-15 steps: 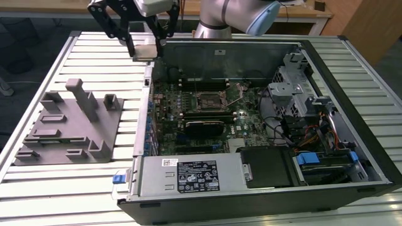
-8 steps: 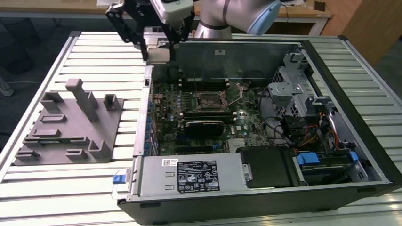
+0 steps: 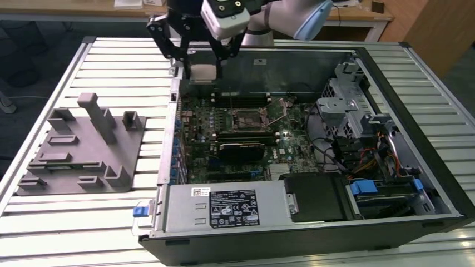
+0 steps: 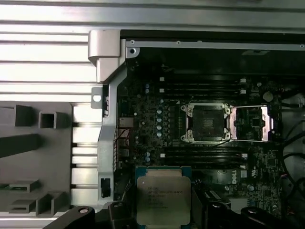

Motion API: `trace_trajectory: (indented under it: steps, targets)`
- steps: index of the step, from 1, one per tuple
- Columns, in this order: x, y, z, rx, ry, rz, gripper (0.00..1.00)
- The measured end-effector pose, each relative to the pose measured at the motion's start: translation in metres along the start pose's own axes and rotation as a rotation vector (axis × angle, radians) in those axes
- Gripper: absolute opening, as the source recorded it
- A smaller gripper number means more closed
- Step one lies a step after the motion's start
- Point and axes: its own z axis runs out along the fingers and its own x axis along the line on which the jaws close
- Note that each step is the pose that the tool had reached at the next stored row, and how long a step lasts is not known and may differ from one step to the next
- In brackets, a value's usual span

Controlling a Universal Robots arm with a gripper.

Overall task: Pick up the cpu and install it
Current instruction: 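Pick up the cpu and move it towards the insertion slot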

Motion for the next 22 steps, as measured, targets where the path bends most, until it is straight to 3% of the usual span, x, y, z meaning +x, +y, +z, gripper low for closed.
trace_trajectory:
  steps: [12, 22]
  targets:
    - [-0.0308, -0.0007, 0.0227, -0.0007, -0.0001, 0.000, 0.55]
    - [-0.0468, -0.0011, 0.0413, -0.0014, 0.0001, -0.003, 0.55]
